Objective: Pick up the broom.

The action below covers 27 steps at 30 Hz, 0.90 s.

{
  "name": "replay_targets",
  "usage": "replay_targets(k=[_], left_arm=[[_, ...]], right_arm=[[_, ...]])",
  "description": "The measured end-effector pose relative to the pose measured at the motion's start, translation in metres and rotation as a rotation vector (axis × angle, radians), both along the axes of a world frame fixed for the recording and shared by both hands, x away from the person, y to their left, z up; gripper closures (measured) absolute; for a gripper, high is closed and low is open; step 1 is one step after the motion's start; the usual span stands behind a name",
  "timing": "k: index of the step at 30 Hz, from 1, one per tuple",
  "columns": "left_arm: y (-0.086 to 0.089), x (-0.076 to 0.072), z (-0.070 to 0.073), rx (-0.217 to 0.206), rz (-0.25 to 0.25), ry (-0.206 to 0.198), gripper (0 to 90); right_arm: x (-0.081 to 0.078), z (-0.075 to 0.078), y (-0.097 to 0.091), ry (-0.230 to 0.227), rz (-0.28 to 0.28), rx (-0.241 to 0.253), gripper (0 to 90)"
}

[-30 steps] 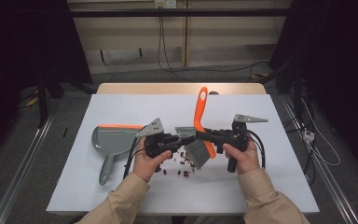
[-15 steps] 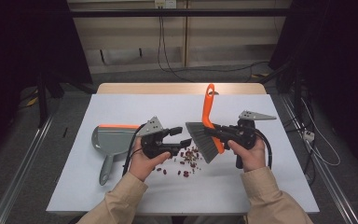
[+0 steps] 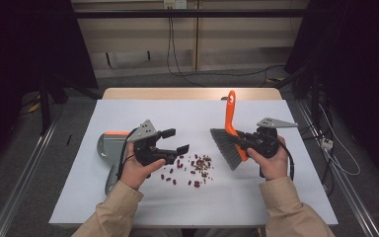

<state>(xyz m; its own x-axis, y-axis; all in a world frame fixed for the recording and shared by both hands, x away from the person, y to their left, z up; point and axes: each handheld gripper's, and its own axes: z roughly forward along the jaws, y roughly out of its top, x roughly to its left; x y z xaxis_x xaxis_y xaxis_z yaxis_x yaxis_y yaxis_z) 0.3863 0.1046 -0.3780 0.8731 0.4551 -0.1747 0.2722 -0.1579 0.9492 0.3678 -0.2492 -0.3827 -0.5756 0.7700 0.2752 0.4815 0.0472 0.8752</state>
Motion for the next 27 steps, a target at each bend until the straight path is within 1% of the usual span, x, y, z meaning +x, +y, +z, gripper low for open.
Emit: replay_targets(k=[3,5,8,10,15,18,21,22,24,26,27], left_arm=[[0.006,0.0,0.0,0.01,0.011,-0.008,18.5],[0.01,0.001,-0.001,0.023,0.021,-0.011,17.6],[0.015,0.001,-0.002,0.028,0.034,-0.009,16.3],[0.019,0.001,-0.002,0.031,0.039,-0.013,15.9],[0.027,0.001,-0.004,0.043,0.045,-0.01,16.2],[0.031,0.001,-0.005,0.045,0.056,-0.01,15.5],[0.035,0.002,-0.005,0.047,0.064,-0.008,15.1],[0.036,0.003,-0.006,0.046,0.066,-0.009,15.0],[0.038,0.003,-0.006,0.047,0.072,-0.007,14.9],[0.04,0.003,-0.006,0.045,0.077,-0.005,14.7],[0.041,0.004,-0.006,0.051,0.079,-0.008,14.7]], right_arm=[[0.001,-0.002,0.001,0.005,-0.012,-0.033,71.0],[0.002,-0.003,0.002,0.007,-0.016,-0.046,70.9],[0.004,-0.004,0.003,0.007,-0.033,-0.083,70.9],[0.005,-0.006,0.002,0.01,-0.042,-0.096,71.0],[0.01,-0.009,0.003,0.026,-0.064,-0.122,70.9],[0.013,-0.011,0.004,0.025,-0.088,-0.162,70.9],[0.016,-0.015,0.006,0.041,-0.105,-0.183,70.9],[0.017,-0.016,0.006,0.043,-0.109,-0.194,70.9],[0.019,-0.019,0.01,0.043,-0.113,-0.233,70.9],[0.02,-0.02,0.013,0.045,-0.117,-0.25,70.9],[0.021,-0.021,0.015,0.04,-0.113,-0.256,70.9]])
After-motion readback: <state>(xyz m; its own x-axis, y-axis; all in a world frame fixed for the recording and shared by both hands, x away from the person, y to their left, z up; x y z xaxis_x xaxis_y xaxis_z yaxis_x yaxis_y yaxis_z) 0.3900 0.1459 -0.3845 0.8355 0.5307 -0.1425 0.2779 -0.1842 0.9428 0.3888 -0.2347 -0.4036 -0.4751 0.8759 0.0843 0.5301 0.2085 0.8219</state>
